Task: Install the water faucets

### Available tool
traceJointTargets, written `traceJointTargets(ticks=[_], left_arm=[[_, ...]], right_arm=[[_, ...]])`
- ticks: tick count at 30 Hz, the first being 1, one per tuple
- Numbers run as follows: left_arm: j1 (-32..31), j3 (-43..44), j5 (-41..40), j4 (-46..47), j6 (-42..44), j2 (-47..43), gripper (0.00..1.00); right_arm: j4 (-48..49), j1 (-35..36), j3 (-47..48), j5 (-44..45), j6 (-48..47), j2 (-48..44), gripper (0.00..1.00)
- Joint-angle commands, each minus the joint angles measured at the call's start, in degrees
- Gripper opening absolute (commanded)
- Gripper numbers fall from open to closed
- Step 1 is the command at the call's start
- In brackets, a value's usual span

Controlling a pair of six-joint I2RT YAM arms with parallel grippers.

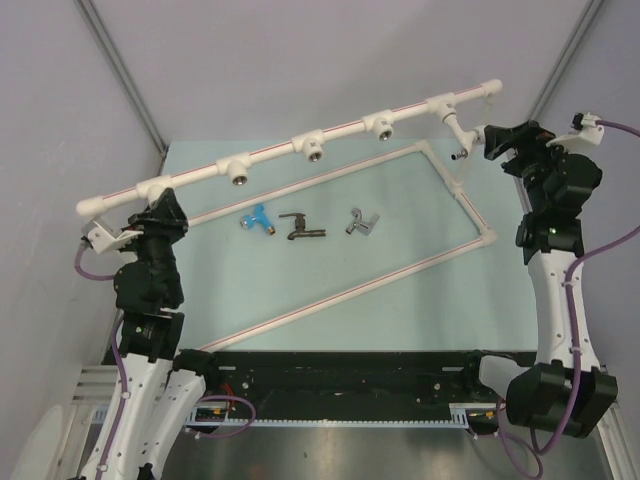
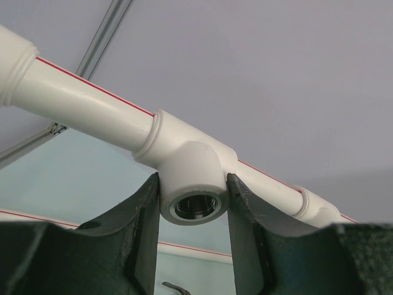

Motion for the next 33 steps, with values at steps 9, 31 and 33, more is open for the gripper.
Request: traceJointTargets(ticks=[9,31,33], left_arm=[[-0.7,-0.4,3.7,-2.0,1.9,-1.3,0.06],[-1.4,14.0,8.5,-12.0,15.2,-8.6,1.00],[-1.4,14.3,9.4,-13.4,17.7,-11.4,1.00]], right_arm=[[3.1,2.0,-1.2,-2.2,-1.8,-14.4,1.00],[10.4,15.7,-23.1,20.1,-21.6,-43.8,1.00],[6.5,17.2,-23.1,21.5,-22.9,-46.2,1.00]])
